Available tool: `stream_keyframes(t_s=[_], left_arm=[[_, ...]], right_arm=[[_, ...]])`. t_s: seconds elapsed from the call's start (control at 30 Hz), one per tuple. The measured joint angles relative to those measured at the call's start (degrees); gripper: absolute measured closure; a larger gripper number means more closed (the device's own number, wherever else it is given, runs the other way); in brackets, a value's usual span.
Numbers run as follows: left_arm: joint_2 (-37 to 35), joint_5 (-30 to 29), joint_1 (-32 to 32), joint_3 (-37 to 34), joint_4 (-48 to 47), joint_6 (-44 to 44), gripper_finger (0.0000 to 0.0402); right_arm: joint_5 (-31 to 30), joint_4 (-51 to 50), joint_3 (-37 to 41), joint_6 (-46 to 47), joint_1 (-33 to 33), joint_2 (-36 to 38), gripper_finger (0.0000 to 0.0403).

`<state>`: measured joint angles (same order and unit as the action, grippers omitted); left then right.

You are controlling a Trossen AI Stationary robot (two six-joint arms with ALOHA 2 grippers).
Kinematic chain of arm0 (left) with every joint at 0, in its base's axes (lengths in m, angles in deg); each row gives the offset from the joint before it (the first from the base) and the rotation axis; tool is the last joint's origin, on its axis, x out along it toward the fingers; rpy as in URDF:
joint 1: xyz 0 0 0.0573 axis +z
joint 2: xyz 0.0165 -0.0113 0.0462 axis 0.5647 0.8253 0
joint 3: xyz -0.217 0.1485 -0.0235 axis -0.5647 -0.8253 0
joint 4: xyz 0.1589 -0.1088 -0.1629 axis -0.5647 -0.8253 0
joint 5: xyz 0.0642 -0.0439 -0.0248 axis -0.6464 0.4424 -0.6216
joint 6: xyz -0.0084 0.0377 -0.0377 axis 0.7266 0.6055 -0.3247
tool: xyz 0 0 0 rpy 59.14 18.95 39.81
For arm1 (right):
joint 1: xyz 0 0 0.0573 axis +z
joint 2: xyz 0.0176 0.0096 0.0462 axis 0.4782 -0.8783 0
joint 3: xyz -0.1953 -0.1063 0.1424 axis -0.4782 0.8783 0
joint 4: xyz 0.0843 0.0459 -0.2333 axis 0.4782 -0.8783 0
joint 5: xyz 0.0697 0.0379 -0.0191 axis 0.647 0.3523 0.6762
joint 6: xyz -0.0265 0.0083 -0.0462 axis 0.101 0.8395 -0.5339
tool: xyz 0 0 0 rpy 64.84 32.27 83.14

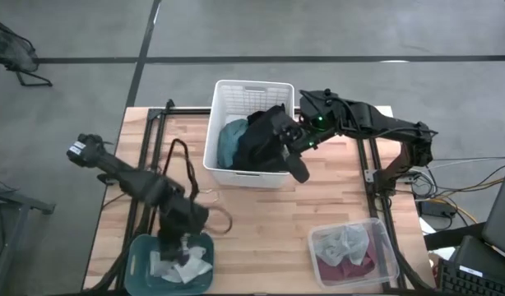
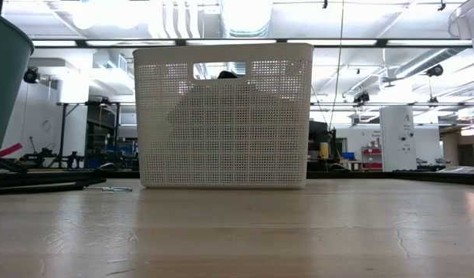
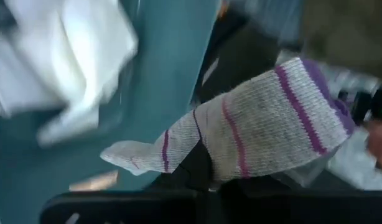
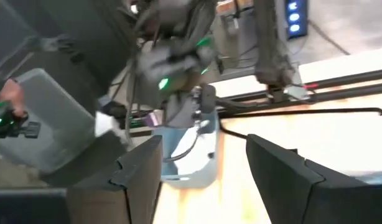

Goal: Pick & Place Cloths
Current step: Put the gray sock into the dark blue bin, then return to Home Position

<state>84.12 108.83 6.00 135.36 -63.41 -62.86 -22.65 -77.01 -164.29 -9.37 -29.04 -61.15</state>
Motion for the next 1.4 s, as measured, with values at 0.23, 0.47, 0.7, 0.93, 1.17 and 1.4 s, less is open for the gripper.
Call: stream_keyframes(t_s=[0.23, 0.47, 0.7, 0.93, 1.17, 1.4], left_arm=[[0.0, 8.7, -4.7, -11.1, 2.6, -4.7, 0.0387], [0.0, 4.5, -4.7, -14.9, 4.4, -4.5, 0.0365], [0.0, -2.5, -4.0, -15.7, 4.5, -2.8, 0.0297], [0.0, -1.1, -2.3, -15.7, 7.7, -1.4, 0.0195], [-0.4, -6.9, 3.0, -12.4, 14.3, 3.4, 0.0213], [-6.7, -12.9, 12.5, -7.3, 14.3, 10.3, 0.0349]], right_arm=[[-1.6, 0.1, 0.2, 0.1, -0.3, 0.0, 0.0158], [-1.7, 0.1, 0.9, 0.8, -0.3, 0.0, 0.0146], [-3.3, 0.1, 1.4, 1.2, -0.3, 0.0, 0.0152], [-6.1, 0.4, 1.5, 0.9, -0.3, 0.0, 0.0173], [-12.1, 0.3, 1.5, -0.7, -0.5, 0.3, 0.0218], [-15.3, 0.2, 1.6, -5.0, -2.4, 5.6, 0.0356]])
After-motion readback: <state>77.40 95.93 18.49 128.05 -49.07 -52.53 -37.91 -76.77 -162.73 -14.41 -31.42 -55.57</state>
